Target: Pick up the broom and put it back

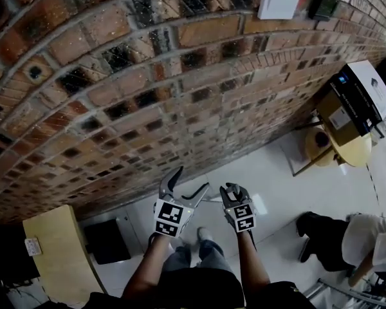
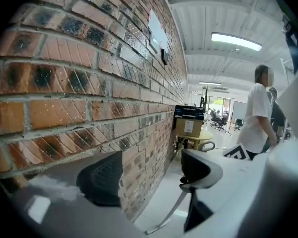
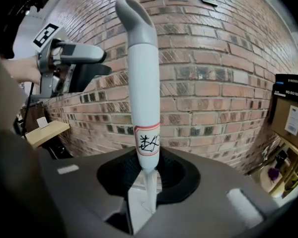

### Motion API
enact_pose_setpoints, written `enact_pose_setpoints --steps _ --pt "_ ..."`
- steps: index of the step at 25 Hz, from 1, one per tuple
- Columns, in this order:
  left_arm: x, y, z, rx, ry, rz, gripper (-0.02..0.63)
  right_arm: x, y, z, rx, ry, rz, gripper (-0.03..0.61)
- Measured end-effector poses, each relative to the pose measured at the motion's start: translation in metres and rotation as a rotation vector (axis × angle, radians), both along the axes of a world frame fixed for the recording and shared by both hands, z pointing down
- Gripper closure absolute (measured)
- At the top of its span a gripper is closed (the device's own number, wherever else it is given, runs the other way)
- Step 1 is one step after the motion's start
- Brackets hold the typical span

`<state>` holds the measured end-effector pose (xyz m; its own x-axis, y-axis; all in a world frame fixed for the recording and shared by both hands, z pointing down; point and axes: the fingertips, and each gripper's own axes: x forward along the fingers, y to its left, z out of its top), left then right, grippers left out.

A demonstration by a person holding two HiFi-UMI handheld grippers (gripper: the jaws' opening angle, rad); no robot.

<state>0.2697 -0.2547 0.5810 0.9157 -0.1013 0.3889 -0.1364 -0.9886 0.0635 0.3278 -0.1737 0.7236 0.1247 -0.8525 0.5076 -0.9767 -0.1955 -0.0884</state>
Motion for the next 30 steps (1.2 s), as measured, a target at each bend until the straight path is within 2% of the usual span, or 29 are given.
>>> enact_pose_setpoints --steps 3,8,13,17,21,30 --pt "-0.003 -0.005 0.015 -0.032 -0.013 -0.024 0.236 0.003 -0.015 0.026 -0.04 -0.015 -0.01 0.491" --pt "-0.013 -0.016 0.031 -0.041 -0.057 -0.06 0.236 0.006 -0.041 0.069 -0.094 -0.05 -0.027 0.488" --pt "-0.025 -0.025 0.043 -0.056 -0.074 -0.095 0.238 0.026 -0.079 0.077 -0.045 -0.076 -0.033 0.487" --pt "-0.033 -0.029 0.049 -0.056 -0.099 -0.107 0.238 0.055 -0.108 0.085 -0.047 -0.079 -0.022 0.486" --pt "-0.044 -0.032 0.053 -0.057 -0.104 -0.126 0.238 0.07 -0.137 0.089 -0.022 -0.123 -0.032 0.486" --pt "-0.07 -0.039 0.057 -0.055 -0.147 -0.17 0.239 0.108 -0.164 0.101 0.01 -0.275 0.097 0.459"
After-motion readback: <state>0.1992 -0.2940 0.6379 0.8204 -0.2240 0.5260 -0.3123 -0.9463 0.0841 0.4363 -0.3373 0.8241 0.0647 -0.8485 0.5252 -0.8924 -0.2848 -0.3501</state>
